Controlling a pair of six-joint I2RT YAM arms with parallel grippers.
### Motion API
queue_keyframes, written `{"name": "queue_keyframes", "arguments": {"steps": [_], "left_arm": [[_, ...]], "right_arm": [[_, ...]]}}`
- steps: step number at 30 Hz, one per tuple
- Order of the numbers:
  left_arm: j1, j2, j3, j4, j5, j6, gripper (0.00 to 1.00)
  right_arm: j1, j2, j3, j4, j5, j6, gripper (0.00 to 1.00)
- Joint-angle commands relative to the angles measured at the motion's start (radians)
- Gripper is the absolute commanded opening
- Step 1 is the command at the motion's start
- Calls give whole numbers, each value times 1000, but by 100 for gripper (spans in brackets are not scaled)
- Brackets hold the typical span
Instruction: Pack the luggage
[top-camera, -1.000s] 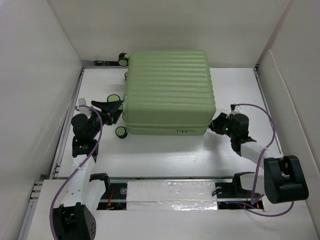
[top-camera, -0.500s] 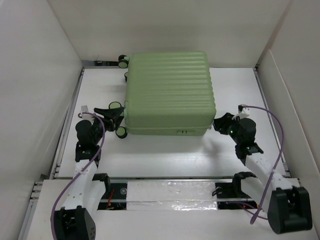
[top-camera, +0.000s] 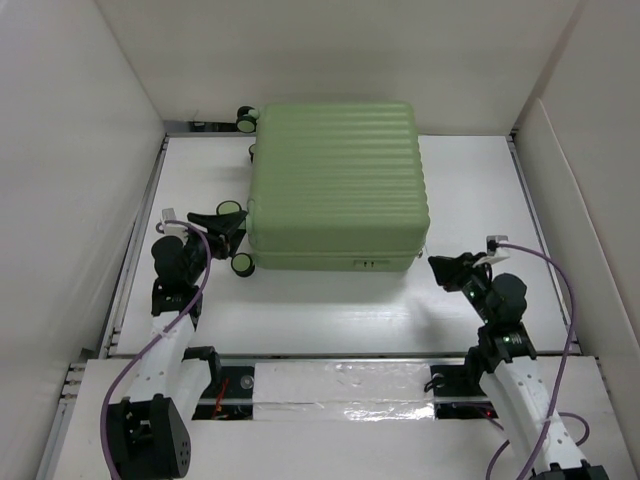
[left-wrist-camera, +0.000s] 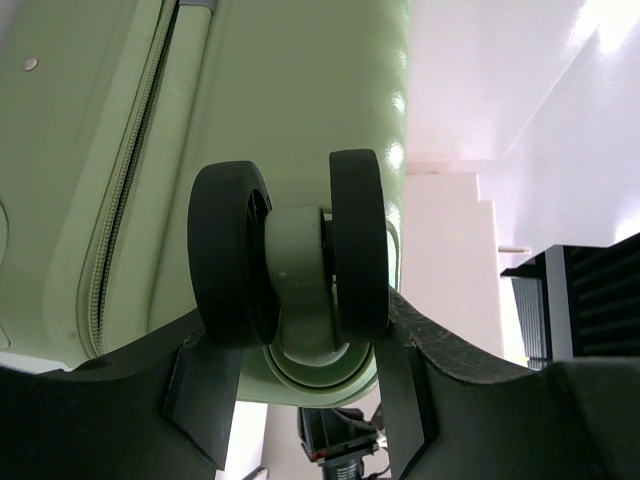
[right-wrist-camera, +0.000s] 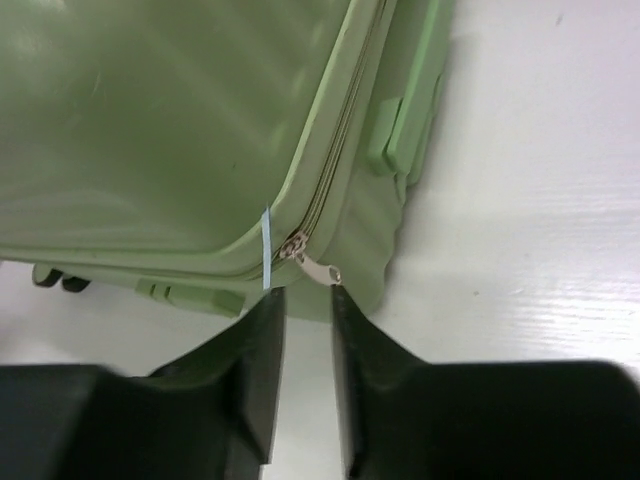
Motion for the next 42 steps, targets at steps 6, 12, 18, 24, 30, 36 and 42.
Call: {"name": "queue_keyframes", "arguments": {"steps": [6, 12, 18, 24, 30, 36, 42], "left_arm": [[-9, 0, 13, 91, 72, 126, 0], [-9, 5, 9, 91, 80, 129, 0], [-9, 13, 10, 94, 82, 134, 0], [-9, 22, 15, 85, 83, 141, 0], [-9, 28, 19, 75, 86, 149, 0], [-9, 36, 21, 69, 88, 160, 0], [-9, 36, 21, 63, 89, 169, 0]], "right_arm": [[-5, 208, 34, 146, -151, -98, 39], [-5, 316, 44, 281, -162, -104, 37], [-5, 348, 44, 318, -124, -110, 36], [-5, 440, 47, 406, -127, -119, 34], [-5, 468, 41, 462, -107, -138, 32], [-5, 517, 23, 582, -98, -153, 26], [-5, 519, 6, 642, -102, -150, 10]]}}
